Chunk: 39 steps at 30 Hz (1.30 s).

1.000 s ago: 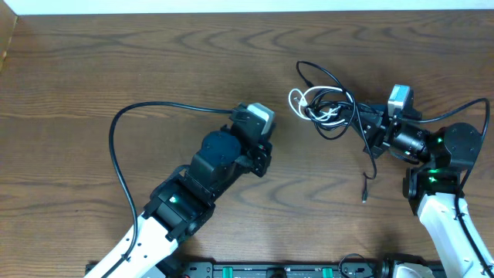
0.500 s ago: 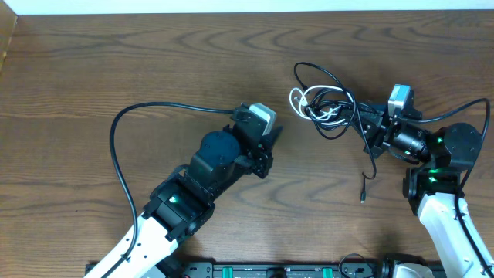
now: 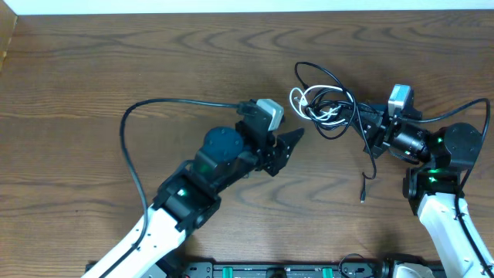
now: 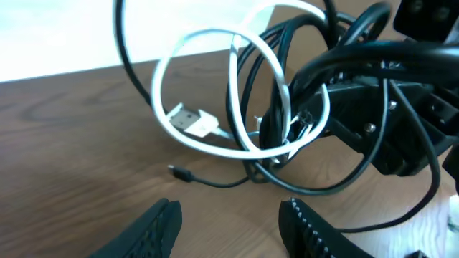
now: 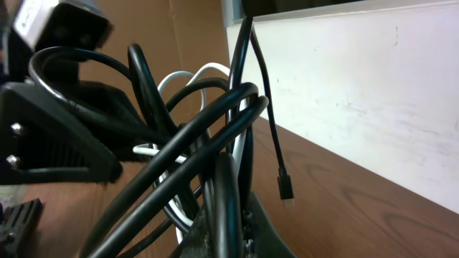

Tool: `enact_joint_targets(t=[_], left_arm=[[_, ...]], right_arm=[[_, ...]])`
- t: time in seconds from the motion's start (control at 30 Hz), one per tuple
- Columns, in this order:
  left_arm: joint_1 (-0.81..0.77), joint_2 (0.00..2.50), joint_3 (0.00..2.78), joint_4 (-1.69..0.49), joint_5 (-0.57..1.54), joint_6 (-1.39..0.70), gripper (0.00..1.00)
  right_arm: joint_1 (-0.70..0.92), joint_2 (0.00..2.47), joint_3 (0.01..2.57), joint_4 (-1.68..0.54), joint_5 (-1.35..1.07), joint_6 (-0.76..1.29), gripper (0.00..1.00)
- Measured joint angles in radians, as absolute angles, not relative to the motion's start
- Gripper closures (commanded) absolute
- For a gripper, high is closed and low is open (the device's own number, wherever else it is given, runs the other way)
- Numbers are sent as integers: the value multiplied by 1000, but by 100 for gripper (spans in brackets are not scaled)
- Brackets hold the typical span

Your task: Untangle cables

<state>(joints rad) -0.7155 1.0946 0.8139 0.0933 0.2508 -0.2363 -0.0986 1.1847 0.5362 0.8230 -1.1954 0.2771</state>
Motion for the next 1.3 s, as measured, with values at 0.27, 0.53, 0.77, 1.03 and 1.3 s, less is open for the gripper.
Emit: enact_joint_targets(t=[0.27,0.53,0.77,1.03,1.3], left_arm=[[-715,1196,814,215,310,-268,47],[-715,1206,814,279,317,-305,46],[-715,1206,814,293,317,-344,46],[-719,1206,814,324,317,-348,47],[-728,1209,814,332,317,-358,53]], right_arm=[[-99,1185,536,823,-1195,278,99],[-99,1185,536,820,-1195,278,99],[-99,1185,536,815,-1195,278,99],[-99,1185,536,815,-1196,278,99],[-99,1185,536,815,-1196,278,99]])
